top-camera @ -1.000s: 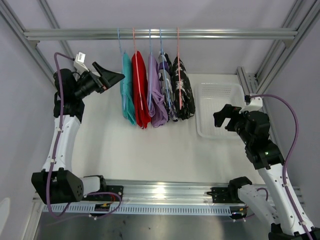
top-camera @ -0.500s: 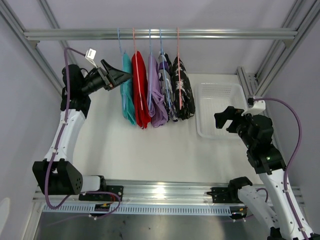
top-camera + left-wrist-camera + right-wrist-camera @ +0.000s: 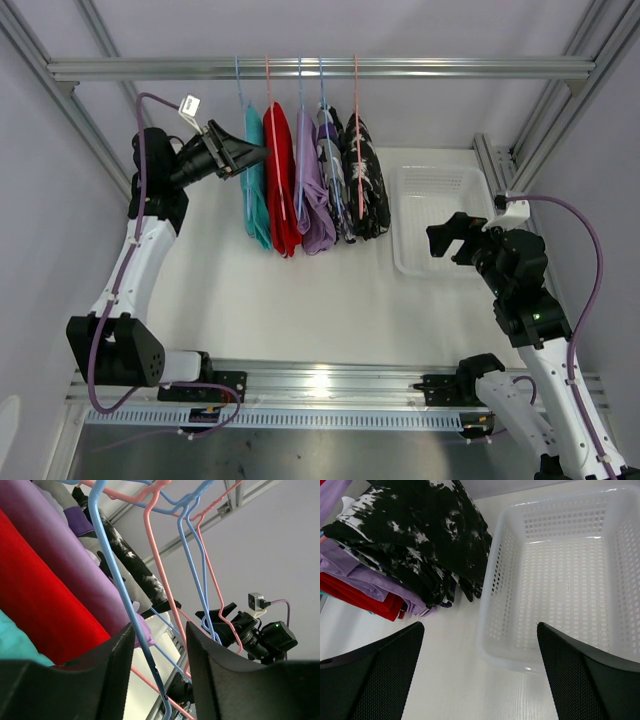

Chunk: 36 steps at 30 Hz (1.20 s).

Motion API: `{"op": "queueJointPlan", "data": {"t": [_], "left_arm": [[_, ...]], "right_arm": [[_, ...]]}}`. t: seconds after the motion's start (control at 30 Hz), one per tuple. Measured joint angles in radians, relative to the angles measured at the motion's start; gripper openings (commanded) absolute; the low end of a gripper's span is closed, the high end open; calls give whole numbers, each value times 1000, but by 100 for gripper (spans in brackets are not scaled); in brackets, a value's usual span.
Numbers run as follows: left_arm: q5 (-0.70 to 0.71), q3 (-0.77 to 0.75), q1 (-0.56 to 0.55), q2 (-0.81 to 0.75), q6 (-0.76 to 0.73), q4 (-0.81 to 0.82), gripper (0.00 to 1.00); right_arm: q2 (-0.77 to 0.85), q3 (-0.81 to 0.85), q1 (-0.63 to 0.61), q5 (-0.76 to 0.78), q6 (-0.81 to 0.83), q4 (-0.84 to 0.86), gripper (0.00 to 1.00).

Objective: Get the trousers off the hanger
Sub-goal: Pick up the hanger from the clothesline.

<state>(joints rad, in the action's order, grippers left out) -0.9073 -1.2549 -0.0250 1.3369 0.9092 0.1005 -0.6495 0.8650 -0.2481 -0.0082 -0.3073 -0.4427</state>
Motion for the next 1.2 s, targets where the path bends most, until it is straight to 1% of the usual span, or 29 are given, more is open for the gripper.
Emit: {"op": "queueJointPlan", "data": {"t": [0.03, 0.1, 0.13, 0.23, 0.3, 0.33, 0.4, 0.43, 0.47, 0.87, 1.2], "left_arm": [[-3, 0, 0, 2, 6, 5, 43], [-6, 0, 0, 5, 11, 11, 38], [-8, 0, 0, 7, 16, 14, 31], [-19, 0, 0, 19, 41, 35, 22], [-27, 0, 0, 32, 65, 55, 20], [-33, 0, 0, 37, 84, 63, 14], [-43, 0, 0, 44, 121, 72, 10], [-47, 0, 0, 48, 140, 74, 2], [-48, 0, 0, 51, 153, 79, 0], [-53, -7, 0, 56, 278, 161, 0], [-47, -129, 0, 55, 315, 154, 0]], "right_arm": [[0, 0, 0, -1, 0, 0, 99], [-1, 0, 0, -1, 0, 0, 99], [-2, 0, 0, -1, 0, 0, 99], [-6, 0, 0, -1, 0, 0, 99], [-8, 0, 0, -1, 0, 0, 100], [-10, 0, 0, -2, 0, 0, 99], [-13, 0, 2, -2, 0, 0, 99], [-13, 0, 2, -2, 0, 0, 99], [-14, 0, 2, -2, 0, 0, 99], [-31, 0, 13, -11, 0, 0, 99], [-38, 0, 18, -27, 0, 1, 100]]}}
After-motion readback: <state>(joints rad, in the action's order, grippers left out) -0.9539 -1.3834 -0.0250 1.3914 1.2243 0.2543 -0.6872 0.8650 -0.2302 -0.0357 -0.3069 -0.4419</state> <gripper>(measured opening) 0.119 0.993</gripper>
